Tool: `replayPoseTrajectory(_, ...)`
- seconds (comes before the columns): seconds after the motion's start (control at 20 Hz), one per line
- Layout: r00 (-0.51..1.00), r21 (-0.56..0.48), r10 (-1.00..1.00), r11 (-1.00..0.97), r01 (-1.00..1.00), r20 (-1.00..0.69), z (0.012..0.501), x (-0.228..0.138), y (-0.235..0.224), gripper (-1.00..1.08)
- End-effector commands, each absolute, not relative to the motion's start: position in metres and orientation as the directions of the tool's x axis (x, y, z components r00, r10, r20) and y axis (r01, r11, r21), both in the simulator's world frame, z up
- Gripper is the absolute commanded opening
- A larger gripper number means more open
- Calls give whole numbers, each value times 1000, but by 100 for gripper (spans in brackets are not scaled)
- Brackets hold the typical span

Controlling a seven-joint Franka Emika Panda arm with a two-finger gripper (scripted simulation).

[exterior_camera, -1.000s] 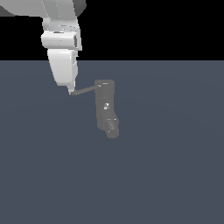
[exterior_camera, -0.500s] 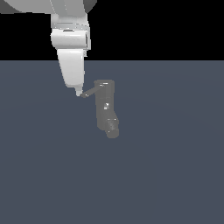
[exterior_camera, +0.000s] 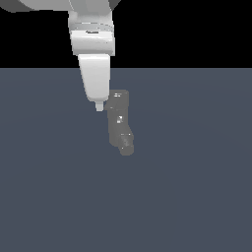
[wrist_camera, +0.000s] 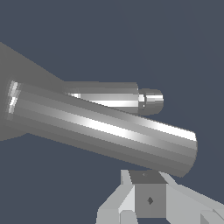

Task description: Turn on the faucet by rotating a designated handle.

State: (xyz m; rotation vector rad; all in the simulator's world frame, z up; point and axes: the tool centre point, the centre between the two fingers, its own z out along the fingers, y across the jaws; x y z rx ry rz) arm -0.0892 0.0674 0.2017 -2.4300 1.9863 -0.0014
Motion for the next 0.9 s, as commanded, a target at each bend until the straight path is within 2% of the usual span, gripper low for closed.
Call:
replayPoseTrajectory(0.0,191,-1,-982,-191,-982,0,202,-95,55,-100)
replayPoseTrajectory(0.15,199,-2,-980,-199,-980,-1,202,-95,59,-100)
replayPoseTrajectory(0.85,193,-1,-981,-193,-981,0,202,-78,-24,-100)
